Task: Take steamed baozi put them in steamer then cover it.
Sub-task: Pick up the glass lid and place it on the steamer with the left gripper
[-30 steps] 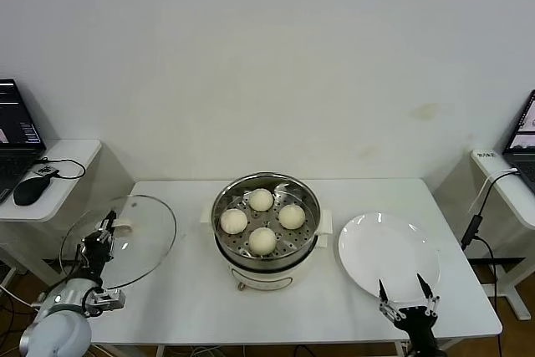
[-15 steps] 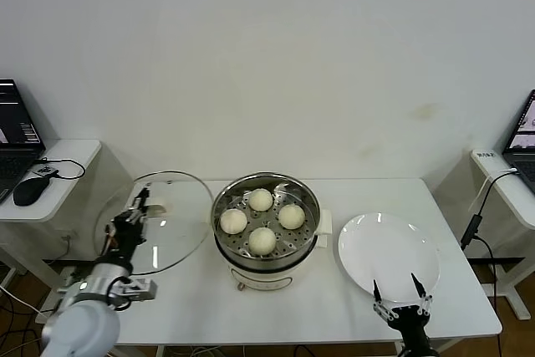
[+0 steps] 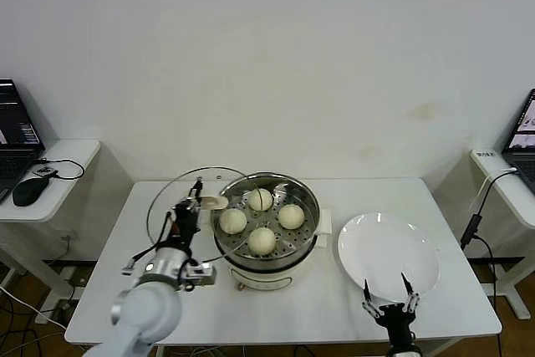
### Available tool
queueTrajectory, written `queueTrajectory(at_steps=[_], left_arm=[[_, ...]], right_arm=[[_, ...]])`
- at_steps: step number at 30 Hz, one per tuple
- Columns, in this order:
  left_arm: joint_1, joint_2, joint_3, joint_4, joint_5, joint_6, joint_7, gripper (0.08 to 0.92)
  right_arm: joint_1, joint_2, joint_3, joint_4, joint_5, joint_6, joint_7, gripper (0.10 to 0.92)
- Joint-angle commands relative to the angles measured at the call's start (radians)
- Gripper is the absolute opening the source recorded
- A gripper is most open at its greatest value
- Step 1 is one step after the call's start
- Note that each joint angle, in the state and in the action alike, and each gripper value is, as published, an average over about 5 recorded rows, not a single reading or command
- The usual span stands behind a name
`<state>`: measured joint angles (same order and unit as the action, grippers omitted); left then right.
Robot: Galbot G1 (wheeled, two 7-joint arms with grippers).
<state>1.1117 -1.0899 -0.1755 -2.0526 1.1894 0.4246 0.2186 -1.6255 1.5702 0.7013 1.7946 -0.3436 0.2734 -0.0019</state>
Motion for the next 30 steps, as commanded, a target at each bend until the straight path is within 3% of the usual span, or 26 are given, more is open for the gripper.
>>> queueTrajectory(at_steps=[1,10,30], left_arm=[[-0.155,-0.190,0.158,0.093,0.199,0.060,0.102,0.138],[-0.167,-0.303,0.197,0.157,0.291,0.057,0.118,0.138],[-0.149,-0.375,0.194,0.253,0.356,0.026,0.086,0.138]], right_arm=[[0.018,0.008,-0.030,-0.038,-0.129,-0.001,0.065,0.823],[0.014,0.008,-0.028,-0.042,-0.159,0.003,0.071,0.823],[0.005,0.006,-0.035,-0.043,-0.164,0.007,0.071,0.823]])
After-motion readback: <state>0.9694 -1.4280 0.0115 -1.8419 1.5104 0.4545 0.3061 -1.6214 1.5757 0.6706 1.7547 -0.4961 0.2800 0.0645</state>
